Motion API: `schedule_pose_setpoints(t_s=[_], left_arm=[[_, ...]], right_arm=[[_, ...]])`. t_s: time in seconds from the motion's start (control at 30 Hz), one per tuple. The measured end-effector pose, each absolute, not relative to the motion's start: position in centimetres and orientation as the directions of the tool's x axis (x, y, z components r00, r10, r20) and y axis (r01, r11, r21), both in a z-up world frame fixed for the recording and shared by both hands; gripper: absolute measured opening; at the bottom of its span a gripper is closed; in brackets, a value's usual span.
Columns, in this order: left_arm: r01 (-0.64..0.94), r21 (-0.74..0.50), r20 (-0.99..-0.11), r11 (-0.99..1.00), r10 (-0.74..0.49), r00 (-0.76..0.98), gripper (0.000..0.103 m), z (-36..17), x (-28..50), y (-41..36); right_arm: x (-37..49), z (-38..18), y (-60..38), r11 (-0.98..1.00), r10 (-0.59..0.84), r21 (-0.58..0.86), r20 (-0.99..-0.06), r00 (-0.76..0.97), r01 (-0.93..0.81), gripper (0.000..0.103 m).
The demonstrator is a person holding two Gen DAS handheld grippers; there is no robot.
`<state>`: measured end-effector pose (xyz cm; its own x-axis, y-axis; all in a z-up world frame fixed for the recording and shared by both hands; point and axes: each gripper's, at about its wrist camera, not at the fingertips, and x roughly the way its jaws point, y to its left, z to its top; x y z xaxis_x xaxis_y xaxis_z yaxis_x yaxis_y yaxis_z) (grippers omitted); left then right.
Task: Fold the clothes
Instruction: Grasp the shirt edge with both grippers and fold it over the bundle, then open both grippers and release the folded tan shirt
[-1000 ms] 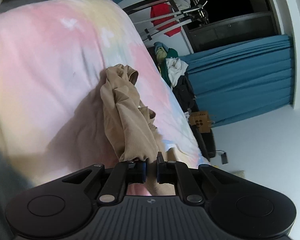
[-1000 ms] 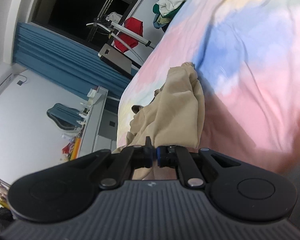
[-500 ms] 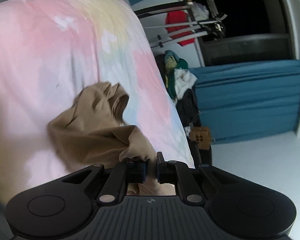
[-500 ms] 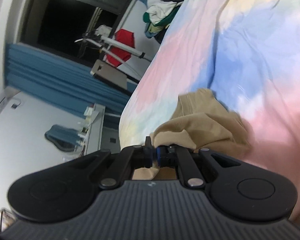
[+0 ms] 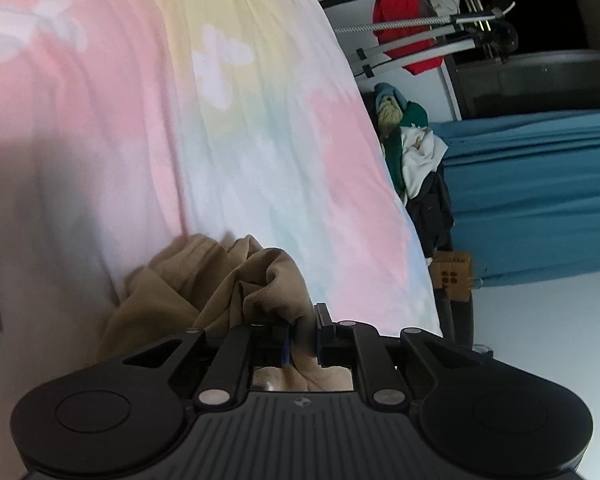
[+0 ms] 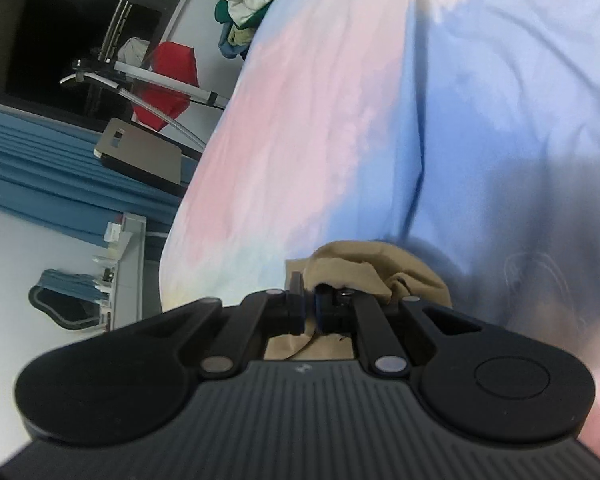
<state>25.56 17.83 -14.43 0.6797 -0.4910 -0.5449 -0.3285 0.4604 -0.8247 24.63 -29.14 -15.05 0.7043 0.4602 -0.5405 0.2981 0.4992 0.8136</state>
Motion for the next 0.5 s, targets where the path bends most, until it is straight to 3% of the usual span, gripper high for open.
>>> schedule_pose_setpoints(t_s=[0.07, 0.13, 0.17, 0.23, 0.33, 0.4, 0.5], left_arm=[[-0.296, -0.815, -0.546, 0.498, -0.487, 0.682, 0.017, -14.2, 26.0, 17.7], [-0.243, -0.796, -0.542, 0.554, -0.472, 0.695, 0.033, -13.5, 25.8, 17.0], [-0.213, -0.785, -0.537, 0.581, -0.469, 0.701, 0.038, -13.1, 25.7, 16.6], [-0.132, -0.736, -0.537, 0.664, -0.455, 0.710, 0.050, -12.3, 25.3, 15.5], [-0.030, -0.596, -0.561, 0.802, -0.390, 0.730, 0.054, -11.2, 24.6, 13.2], [0.014, -0.517, -0.569, 0.856, -0.356, 0.741, 0.060, -11.1, 24.3, 12.0], [0.058, -0.409, -0.586, 0.911, -0.311, 0.749, 0.061, -11.5, 24.2, 10.2]], right_arm=[[24.8, -15.4, -28.9, 0.513, 0.468, 0.816, -0.525, 0.711, 0.265, 0.010], [24.4, -14.3, -27.8, 0.594, 0.453, 0.785, -0.505, 0.734, 0.174, 0.016], [24.2, -13.8, -27.3, 0.633, 0.446, 0.763, -0.494, 0.746, 0.127, 0.024], [23.7, -12.9, -26.2, 0.678, 0.462, 0.734, -0.456, 0.760, 0.029, 0.062], [23.5, -12.0, -24.7, 0.753, 0.453, 0.655, -0.454, 0.767, -0.056, 0.065], [23.5, -11.7, -23.7, 0.825, 0.421, 0.554, -0.470, 0.776, -0.111, 0.065], [23.4, -11.8, -22.1, 0.904, 0.358, 0.393, -0.481, 0.800, -0.168, 0.065]])
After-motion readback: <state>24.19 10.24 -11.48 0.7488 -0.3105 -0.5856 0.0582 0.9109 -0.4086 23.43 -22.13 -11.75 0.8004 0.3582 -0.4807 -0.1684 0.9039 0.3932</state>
